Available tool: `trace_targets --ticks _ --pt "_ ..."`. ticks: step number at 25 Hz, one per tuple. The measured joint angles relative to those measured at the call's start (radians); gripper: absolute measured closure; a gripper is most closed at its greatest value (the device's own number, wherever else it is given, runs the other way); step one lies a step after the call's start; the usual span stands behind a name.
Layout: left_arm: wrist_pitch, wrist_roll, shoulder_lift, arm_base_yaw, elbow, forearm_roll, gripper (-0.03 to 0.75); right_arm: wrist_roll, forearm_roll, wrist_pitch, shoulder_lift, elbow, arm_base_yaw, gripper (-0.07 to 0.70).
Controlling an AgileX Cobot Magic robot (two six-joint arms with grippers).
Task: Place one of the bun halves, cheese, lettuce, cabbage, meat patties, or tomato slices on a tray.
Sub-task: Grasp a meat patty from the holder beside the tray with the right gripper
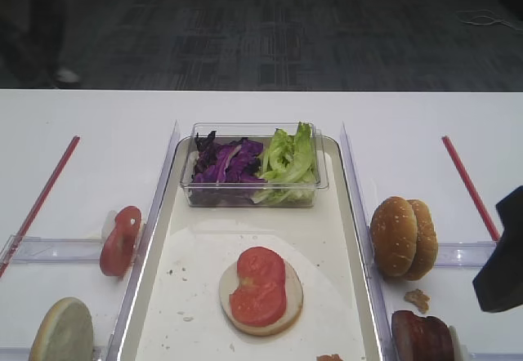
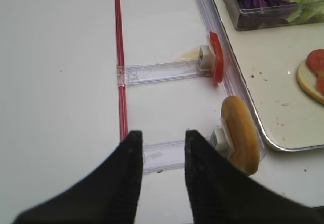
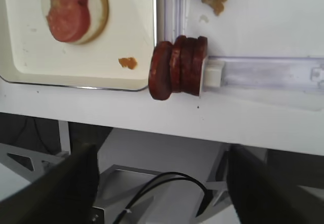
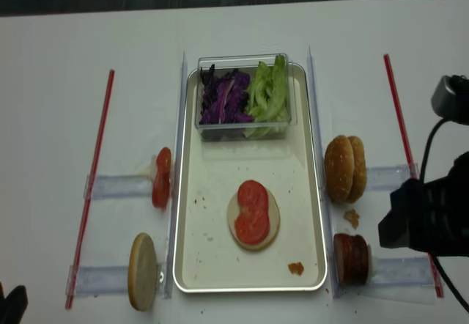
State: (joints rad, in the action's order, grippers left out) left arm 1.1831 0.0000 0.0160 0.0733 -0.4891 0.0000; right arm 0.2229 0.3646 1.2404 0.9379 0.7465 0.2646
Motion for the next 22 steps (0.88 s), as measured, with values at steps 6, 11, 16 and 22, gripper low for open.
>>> trace_targets --ticks 6,11,16,22 --pt "-0.002 0.000 0.000 0.000 0.000 0.000 0.519 0.184 -0.069 -0.017 0.050 0.000 0.224 0.092" --pt "-0.002 0.000 0.000 0.000 0.000 0.000 0.519 0.305 -0.141 -0.101 0.135 0.000 0.366 0.092" --pt "-0.002 0.000 0.000 0.000 0.000 0.000 0.519 0.338 -0.166 -0.188 0.242 0.000 0.407 0.092" --pt "-0.002 0.000 0.000 0.000 0.000 0.000 0.519 0.346 -0.175 -0.246 0.307 0.000 0.407 0.094"
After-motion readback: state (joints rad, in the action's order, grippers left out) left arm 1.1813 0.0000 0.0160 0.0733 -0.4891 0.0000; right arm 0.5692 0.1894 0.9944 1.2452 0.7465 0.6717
